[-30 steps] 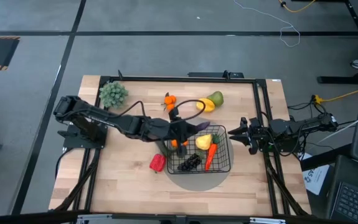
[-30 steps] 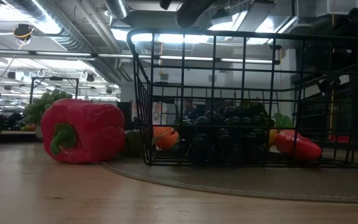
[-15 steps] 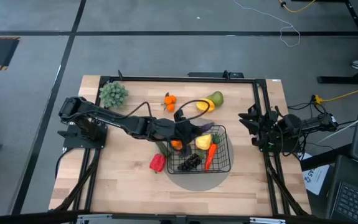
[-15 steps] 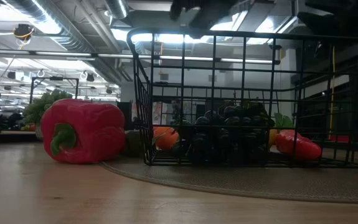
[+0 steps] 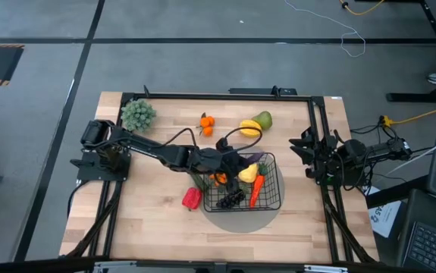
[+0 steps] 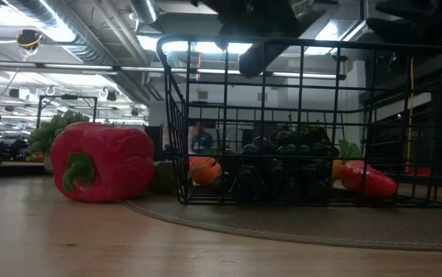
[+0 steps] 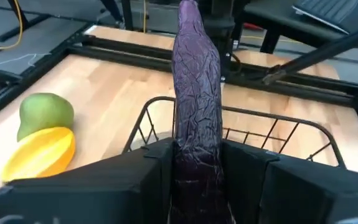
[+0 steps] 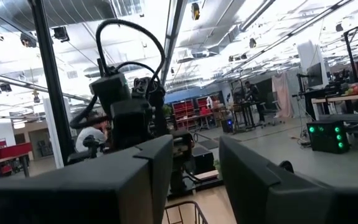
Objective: Build produce basket
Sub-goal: Put the violet eggplant into the black wire basket, then adjust the red bell pepper
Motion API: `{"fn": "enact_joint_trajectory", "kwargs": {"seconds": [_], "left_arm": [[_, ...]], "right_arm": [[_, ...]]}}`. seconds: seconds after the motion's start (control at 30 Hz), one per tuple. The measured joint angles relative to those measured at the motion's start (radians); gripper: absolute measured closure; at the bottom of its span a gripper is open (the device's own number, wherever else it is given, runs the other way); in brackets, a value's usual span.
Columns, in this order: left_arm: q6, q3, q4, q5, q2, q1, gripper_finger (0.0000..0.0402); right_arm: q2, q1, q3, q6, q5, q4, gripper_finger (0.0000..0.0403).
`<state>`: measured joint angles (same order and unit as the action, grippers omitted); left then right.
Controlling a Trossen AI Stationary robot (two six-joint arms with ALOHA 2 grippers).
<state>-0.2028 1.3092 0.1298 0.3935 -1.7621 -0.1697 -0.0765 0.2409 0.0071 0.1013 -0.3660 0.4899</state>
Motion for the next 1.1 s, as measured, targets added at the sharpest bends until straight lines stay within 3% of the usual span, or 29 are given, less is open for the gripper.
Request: {"fn": "enact_joint_trajectory", "kwargs": {"seconds": [0.43,0.7,1.1], "left_arm": [[-0.028,0.001,-0.007,-0.023,0.001,-0.010,0.0247],[-0.027,0.001,-0.018,-0.029,0.009,-0.015,0.0241],[-0.040,0.004,-0.337,-0.013,0.170,-0.063,0.0241]], "right_arm": [[0.000,0.000,0.000,0.002,0.000,-0.022,0.0272],[0.000,0.000,0.000,0.004,0.000,-0.083,0.0272],[0.002,0.000,0.000,0.051,0.001,-0.097,0.0272]]}}
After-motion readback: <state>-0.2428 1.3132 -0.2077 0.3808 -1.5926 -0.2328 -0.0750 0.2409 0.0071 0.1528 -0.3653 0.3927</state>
